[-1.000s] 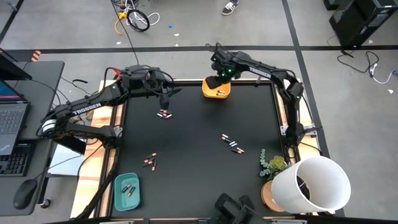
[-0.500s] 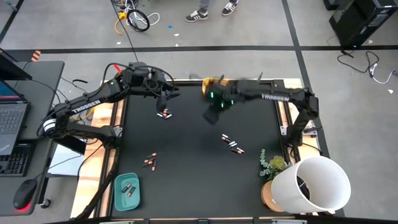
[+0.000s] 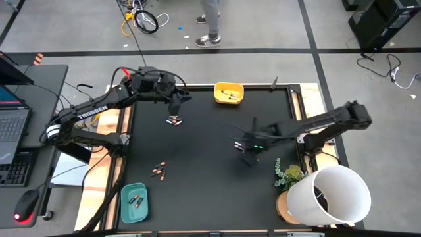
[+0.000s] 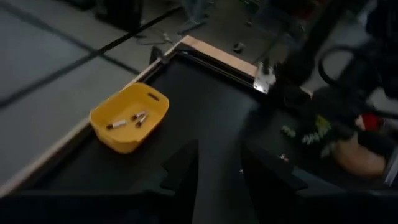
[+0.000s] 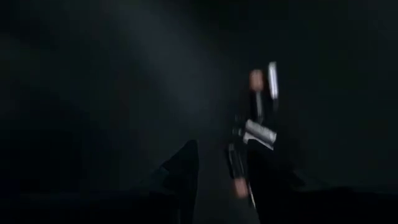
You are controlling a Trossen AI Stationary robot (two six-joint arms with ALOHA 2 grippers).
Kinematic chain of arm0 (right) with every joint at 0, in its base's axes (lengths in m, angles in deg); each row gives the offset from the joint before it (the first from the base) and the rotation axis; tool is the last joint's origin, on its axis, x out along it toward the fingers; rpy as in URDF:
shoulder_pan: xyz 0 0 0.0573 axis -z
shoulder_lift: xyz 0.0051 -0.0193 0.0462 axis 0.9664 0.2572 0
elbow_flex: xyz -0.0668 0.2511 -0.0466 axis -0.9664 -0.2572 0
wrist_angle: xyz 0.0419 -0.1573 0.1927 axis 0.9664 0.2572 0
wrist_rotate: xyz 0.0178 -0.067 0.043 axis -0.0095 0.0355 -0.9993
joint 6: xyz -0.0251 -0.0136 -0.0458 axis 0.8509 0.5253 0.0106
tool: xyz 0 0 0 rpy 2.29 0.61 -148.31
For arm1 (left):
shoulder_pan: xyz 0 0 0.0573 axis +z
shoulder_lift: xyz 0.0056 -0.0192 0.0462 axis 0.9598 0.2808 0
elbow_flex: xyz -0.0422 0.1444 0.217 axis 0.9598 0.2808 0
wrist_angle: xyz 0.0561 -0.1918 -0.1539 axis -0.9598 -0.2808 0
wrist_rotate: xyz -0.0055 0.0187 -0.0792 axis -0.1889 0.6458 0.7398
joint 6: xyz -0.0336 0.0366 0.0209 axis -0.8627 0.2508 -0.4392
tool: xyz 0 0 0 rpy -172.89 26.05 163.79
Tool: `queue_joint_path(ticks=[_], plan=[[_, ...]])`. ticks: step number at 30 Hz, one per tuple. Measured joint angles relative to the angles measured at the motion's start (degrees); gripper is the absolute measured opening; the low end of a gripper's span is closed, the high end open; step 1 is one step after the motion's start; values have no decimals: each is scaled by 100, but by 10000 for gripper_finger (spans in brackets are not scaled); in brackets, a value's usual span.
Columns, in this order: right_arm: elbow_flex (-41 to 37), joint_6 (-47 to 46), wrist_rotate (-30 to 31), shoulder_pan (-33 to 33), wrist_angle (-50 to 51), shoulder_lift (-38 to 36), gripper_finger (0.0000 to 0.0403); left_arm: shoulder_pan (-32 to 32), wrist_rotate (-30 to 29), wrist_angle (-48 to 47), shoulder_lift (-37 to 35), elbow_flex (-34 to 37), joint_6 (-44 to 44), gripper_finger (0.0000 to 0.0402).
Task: Sort batteries
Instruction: Put the black battery into the green bin
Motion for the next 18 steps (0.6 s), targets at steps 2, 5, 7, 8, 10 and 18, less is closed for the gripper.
queue_joint_path(ticks=[2,5,7,8,10,18], plan=[[-469,41,-1,-202,-188,-404,123,-137,-208,4,0,0,-501,135],[-1044,578,2,-463,-288,-770,123,-394,-586,22,-7,0,-989,135],[-1301,1004,-2,-568,-368,-884,123,-605,-990,20,-7,2,-1234,135],[-1371,1134,-8,-597,-375,-897,123,-712,-1185,20,-7,2,-1358,135],[-1455,1348,-99,-615,-379,-871,123,-919,-1565,21,-7,2,-1552,135],[-1467,1663,-457,-259,-883,-649,123,-1475,-2103,13,83,4,-1971,135]])
